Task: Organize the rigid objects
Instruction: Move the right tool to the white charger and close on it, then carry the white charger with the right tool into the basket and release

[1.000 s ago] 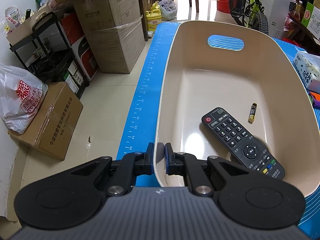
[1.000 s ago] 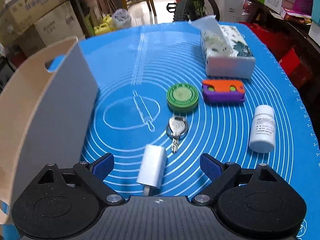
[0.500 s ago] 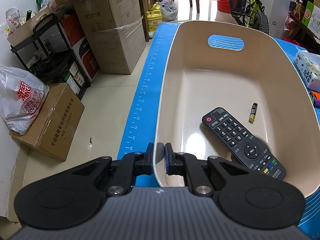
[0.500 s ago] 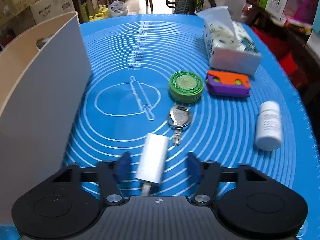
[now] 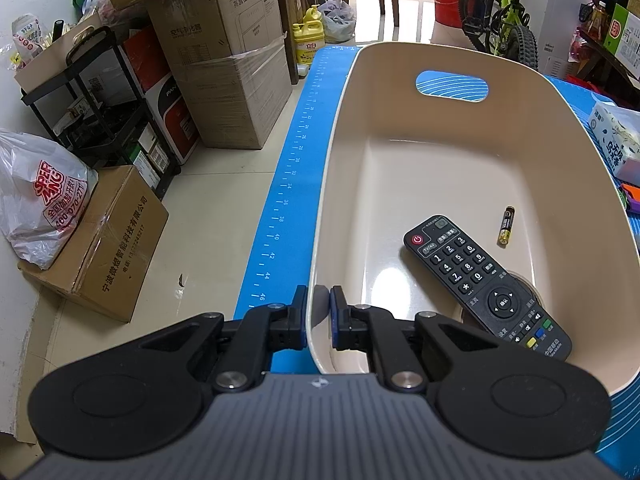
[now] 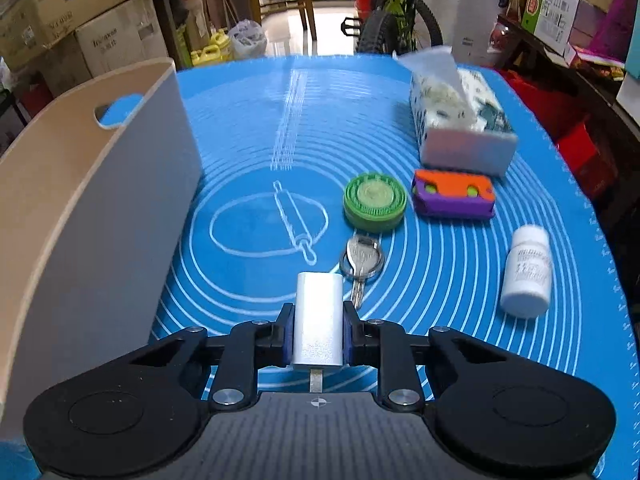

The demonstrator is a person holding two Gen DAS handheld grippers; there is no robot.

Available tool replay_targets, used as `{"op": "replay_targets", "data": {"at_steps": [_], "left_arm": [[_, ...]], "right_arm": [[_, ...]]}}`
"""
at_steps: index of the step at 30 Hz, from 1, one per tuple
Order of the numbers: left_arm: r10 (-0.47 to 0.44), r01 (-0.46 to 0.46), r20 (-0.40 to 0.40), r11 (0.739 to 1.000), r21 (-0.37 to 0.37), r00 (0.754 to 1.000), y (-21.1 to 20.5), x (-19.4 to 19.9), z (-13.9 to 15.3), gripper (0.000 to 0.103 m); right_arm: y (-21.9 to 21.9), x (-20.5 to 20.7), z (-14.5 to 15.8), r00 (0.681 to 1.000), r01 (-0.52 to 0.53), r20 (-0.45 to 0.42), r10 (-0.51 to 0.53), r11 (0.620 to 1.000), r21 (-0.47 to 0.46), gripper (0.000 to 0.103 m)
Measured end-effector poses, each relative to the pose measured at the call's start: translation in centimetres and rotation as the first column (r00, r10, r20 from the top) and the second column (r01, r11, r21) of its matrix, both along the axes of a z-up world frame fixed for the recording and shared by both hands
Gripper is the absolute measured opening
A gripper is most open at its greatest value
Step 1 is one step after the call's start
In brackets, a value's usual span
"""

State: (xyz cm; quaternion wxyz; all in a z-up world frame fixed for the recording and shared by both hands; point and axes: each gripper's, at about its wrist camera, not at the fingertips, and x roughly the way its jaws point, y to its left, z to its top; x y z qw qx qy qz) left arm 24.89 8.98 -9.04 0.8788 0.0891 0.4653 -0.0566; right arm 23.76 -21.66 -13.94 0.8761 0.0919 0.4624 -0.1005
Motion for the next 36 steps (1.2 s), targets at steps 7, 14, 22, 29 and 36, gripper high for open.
{"op": "replay_targets", "data": {"at_steps": [7,14,22,29,36], "left_arm": [[0.001,-0.001,0.0,1.0,0.001,1.0,0.0,0.0,0.0,0.012],[-0.001,0.001,-0.001,1.0,0.002,1.0,0.0,0.0,0.1,0.012],[0.0,0.0,0.0,1.0,0.002,1.0,0.0,0.0,0.1,0.012],[-0.002,0.002,-0.002,1.0,0.004,1.0,0.0,0.0,0.2,0.012],[-0.003,0.003,-0.001,1.0,0.004,1.0,0.0,0.1,0.2,0.012]], "right_arm": [[-0.3,0.2,3.3,0.998,-0.003,0.069,0.005,1.0,-0.026,0.031],[1.0,1.1,7.0,0.985,-0.031,0.168,0.035,0.999,-0.028,0.031],[4.3,1.6,10.5,0.954,-0.116,0.282,0.105,0.993,0.022,0.031],[9.8,2.4,10.9,0.916,-0.289,0.293,0.273,0.957,0.014,0.031],[14.2,3.5,8.6,0.889,-0.438,0.155,0.431,0.899,0.008,0.031]]}}
